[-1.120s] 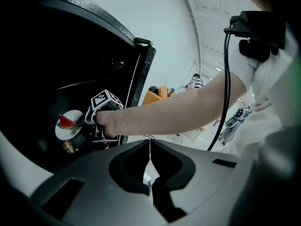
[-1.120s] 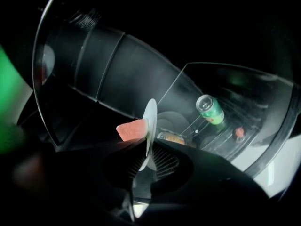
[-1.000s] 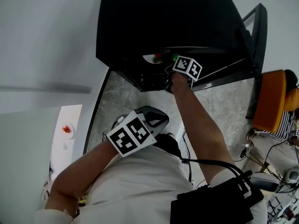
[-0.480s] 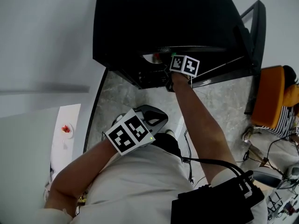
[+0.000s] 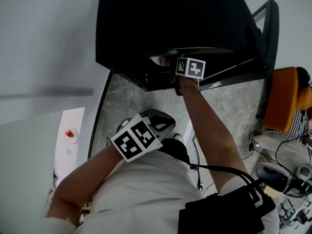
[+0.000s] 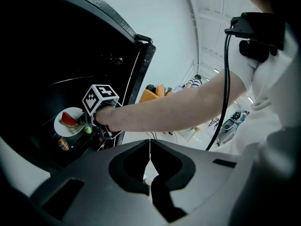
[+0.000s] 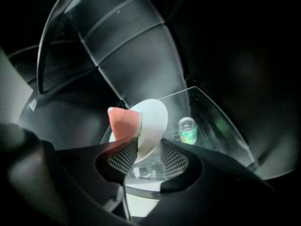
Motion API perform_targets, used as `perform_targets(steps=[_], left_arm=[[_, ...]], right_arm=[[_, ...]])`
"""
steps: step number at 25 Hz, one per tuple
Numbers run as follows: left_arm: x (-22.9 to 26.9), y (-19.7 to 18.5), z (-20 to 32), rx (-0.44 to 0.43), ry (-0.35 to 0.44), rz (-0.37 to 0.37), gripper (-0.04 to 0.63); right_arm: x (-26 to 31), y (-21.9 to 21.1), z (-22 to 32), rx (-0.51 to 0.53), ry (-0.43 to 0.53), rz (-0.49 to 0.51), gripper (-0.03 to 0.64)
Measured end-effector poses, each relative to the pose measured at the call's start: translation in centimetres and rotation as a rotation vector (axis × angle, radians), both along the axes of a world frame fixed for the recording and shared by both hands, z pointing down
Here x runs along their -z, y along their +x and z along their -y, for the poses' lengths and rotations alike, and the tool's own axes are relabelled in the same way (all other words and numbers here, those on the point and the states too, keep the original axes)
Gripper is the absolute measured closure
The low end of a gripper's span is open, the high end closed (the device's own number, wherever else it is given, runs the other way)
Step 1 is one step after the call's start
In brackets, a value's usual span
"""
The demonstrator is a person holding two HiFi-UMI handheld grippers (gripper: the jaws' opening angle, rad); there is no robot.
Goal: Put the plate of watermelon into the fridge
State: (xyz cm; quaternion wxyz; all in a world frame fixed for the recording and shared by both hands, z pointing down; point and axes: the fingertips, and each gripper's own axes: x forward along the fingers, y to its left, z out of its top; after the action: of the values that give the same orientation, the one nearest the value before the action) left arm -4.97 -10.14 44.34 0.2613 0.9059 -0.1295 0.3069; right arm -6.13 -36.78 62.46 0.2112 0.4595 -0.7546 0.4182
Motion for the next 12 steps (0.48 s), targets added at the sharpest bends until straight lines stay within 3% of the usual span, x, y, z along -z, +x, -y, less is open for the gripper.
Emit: perform_targets(steps=[4, 12], left_arm=[[-0.1, 0.0, -0.1, 0.004, -0.006, -0.002, 0.581], [0.1, 0.0, -0.3, 0.003, -0.009, 0.0, 0.582]], right_arm=[[-0.1, 0.5, 0.1, 0.04, 0.046, -0.084, 0.456], [0.0, 1.2, -0.4, 0.06, 0.057, -0.142, 0.443]])
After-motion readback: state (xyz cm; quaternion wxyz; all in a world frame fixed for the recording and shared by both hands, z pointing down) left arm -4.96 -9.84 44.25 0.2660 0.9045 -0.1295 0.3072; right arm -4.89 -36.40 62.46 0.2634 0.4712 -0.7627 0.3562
